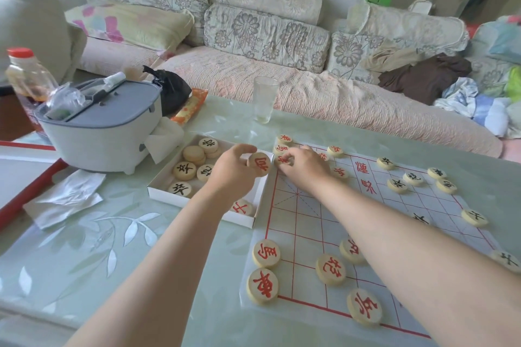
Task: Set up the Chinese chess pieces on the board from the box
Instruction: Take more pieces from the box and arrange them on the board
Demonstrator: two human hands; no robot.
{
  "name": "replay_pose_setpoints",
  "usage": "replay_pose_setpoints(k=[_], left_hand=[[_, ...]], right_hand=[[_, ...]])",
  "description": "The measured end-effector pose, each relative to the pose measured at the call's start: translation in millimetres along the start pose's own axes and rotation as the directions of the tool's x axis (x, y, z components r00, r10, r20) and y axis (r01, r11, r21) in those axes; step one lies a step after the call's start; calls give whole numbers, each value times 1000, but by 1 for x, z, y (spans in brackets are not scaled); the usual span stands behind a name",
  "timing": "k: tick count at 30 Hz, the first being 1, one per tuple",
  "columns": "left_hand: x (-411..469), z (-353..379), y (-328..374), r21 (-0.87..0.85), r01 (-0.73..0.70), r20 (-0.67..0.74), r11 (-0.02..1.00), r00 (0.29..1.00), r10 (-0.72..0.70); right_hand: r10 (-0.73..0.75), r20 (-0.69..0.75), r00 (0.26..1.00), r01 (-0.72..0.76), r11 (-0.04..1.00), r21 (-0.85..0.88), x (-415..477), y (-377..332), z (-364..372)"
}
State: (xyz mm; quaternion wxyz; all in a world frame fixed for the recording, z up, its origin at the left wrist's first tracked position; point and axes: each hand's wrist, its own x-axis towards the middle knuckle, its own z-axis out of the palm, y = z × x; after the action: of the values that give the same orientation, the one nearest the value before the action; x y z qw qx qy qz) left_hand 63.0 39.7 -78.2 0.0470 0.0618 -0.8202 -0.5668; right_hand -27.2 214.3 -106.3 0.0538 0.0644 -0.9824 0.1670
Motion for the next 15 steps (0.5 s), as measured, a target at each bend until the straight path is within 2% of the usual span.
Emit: replay_pose_setpoints(k=[3, 5, 9, 15], left_hand=[[-2, 2, 4, 4, 5, -5, 1000, 1000, -5], [-5, 5, 7, -12, -5, 4, 1000, 1000, 5], [-16, 12, 11, -49, -22, 68, 999, 997, 25], [-32, 25, 15, -11, -60, 97, 998, 993, 61]], right_hand=[[-67, -42, 997, 71, 990, 120, -10, -3, -12], [-171, -80, 982, 185, 957, 224, -24, -9, -22], [-341, -66, 938, 344, 888, 306, -59, -14, -41], [-368, -107, 924, 383, 867, 320, -91, 3, -48]])
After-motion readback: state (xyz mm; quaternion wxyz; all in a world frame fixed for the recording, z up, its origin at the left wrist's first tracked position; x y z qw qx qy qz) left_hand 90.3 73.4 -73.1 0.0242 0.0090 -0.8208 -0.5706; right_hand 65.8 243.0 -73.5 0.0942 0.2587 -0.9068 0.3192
